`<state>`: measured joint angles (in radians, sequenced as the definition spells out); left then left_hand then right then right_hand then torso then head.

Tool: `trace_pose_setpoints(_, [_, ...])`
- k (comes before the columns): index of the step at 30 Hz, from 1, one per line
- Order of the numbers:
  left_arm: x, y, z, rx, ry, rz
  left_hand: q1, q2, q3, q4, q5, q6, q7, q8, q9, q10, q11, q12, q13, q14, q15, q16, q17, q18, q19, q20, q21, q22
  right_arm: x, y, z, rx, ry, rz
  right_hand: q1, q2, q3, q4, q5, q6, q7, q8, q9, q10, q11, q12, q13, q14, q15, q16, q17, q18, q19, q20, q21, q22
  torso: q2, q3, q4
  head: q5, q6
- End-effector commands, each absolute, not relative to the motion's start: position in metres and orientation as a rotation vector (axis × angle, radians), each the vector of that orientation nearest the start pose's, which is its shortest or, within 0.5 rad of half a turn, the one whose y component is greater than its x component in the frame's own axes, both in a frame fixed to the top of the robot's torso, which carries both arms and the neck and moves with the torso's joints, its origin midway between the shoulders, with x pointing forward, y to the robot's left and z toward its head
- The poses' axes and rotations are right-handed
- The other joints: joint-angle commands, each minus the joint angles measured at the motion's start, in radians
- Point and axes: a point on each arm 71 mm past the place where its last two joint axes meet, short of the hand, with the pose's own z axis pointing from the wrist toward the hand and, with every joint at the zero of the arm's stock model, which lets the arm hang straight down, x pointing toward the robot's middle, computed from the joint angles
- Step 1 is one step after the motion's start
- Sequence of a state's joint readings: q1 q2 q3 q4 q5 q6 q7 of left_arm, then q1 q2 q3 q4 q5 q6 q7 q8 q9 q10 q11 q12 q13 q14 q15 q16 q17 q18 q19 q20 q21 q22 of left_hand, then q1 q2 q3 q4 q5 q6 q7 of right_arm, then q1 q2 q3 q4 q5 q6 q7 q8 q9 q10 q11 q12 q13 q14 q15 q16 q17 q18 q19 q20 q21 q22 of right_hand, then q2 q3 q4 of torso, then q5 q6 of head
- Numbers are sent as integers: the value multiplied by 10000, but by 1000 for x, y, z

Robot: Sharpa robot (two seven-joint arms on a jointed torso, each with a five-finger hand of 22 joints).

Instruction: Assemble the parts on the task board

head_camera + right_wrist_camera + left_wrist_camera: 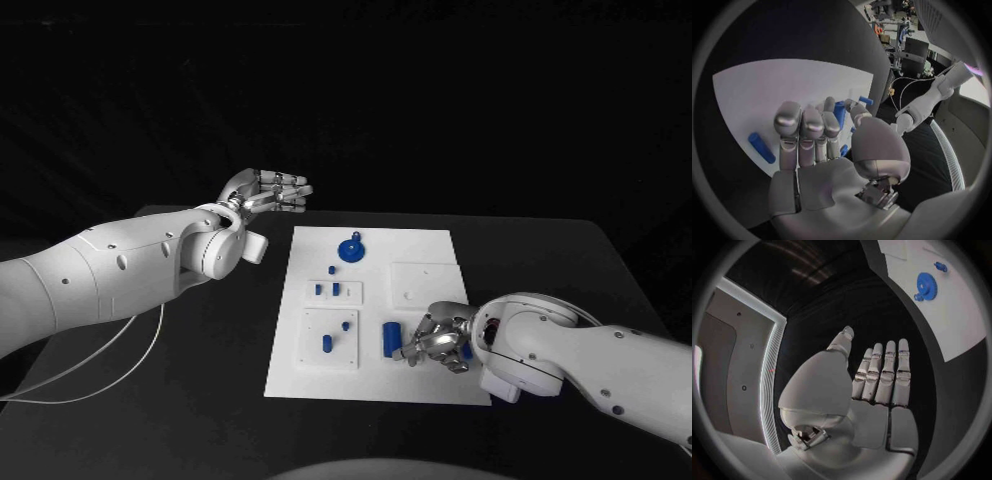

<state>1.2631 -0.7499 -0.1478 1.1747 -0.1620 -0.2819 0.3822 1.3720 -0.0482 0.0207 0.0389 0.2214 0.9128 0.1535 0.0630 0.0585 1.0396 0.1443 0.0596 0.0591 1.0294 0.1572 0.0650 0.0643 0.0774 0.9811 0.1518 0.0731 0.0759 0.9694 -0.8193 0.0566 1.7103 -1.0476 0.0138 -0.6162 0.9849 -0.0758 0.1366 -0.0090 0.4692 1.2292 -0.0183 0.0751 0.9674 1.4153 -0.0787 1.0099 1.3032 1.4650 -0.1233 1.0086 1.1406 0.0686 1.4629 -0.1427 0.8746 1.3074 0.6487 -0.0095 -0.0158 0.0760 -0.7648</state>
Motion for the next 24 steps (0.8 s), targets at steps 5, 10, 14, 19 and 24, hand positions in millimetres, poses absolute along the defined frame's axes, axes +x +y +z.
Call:
trace_pose_setpoints(5, [545,270,-198,-9385,14434,-12572,32,123,20,75,40,81,8,-12,5,15,-11,-2,-8,43,11,-44,-8,0,52,-28,34,-12,399,-156,-279,2684,24543,5524,269,99,-76,-183,-810,48,-60,-41,-25,-13,-46,24,7,-14,-48,-2,-6,-160,638,-64,0,1006,-1,-3,7,8,-19])
trace_pose_setpoints(10, [545,270,-198,-9390,14436,-12564,32,123,20,75,40,81,8,-12,5,15,-11,-2,-8,43,11,-44,-8,0,52,-28,34,-12,399,-156,-280,2721,24517,5480,414,152,-124,-273,-1385,77,-60,-39,-5,-3,-44,38,10,-17,-47,-7,-10,-161,639,-63,3,1008,1,-3,2,17,-27])
trace_pose_setpoints(14, [545,270,-198,-9393,14439,-12558,32,123,20,75,40,81,8,-12,5,15,-11,-2,-8,43,11,-44,-8,0,52,-28,34,-12,399,-157,-281,2744,24500,5469,344,174,-174,-186,-1443,89,-58,-36,15,4,-42,50,14,-14,-47,2,-6,-160,641,-64,9,1009,4,-3,1,29,-38])
trace_pose_setpoints(19, [545,270,-198,-9394,14437,-12553,32,123,20,75,40,81,8,-12,5,15,-11,-2,-8,43,11,-44,-8,0,52,-28,34,-12,398,-158,-281,2631,24601,5512,367,117,-204,-96,-1448,92,-60,-38,57,4,-44,46,11,-19,-47,-13,-20,-160,637,-63,-4,1005,-1,0,3,31,-38])
trace_pose_setpoints(24, [545,272,-198,-9396,14420,-12534,32,123,20,75,40,81,8,-12,5,15,-11,-2,-8,43,11,-44,-8,0,52,-28,34,-12,395,-163,-280,2485,24724,5724,759,-528,-112,526,-1457,117,-32,-53,5,-19,-24,24,3,-27,-33,-28,-26,-160,634,-54,-22,1008,-2,0,-5,38,-33])
